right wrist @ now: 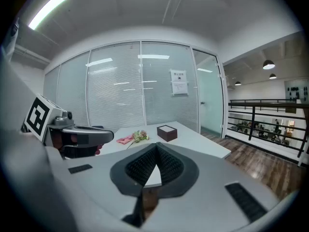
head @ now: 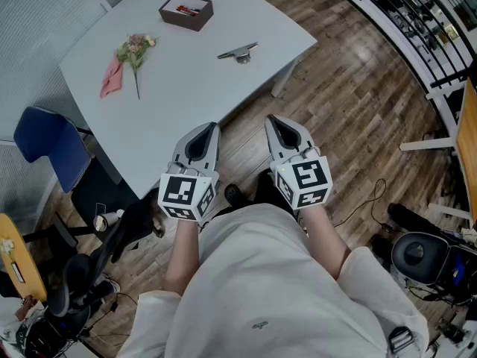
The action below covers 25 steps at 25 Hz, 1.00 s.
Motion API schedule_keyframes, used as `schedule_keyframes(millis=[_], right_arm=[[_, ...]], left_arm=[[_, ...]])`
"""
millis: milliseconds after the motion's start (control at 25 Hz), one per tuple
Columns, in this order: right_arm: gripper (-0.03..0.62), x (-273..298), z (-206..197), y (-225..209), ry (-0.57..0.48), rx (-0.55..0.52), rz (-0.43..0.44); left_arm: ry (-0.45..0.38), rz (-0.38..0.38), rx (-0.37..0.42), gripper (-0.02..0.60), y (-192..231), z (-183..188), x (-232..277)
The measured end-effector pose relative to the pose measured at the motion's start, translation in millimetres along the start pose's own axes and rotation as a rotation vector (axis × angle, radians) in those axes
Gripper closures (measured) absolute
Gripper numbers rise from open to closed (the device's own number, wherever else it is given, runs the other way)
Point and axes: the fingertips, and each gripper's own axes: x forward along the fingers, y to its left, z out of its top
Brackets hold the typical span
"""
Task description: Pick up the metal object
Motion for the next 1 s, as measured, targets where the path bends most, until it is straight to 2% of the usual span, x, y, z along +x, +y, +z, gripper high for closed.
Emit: schedule_keyframes(millis=[280, 560, 680, 880, 1000], right_arm=[[0.589, 1, 3, 3, 0.001, -0.012, 0.019], [0.589, -4, -1, 2, 0.002, 0.012, 0.047], [0.588, -5, -4, 1, -0.004, 0.053, 0.080], [0.586, -6, -7, -10, 0.005, 0.059, 0.087], [0.562, -1, -4, -21, 0.008, 0.071, 0.089]], left_arm=[[-0.006, 0.016, -0.011, 0.561, 2, 0, -4], [-0.004, 0.025, -0.030, 0.561, -1, -6, -3], [-0.006, 0.032, -0.033, 0.561, -3, -7, 1], [-0.015, 0.045, -0.031, 0.560, -7, -4, 9], [-0.004, 0.043, -0.030, 0.560, -11, -3, 18]])
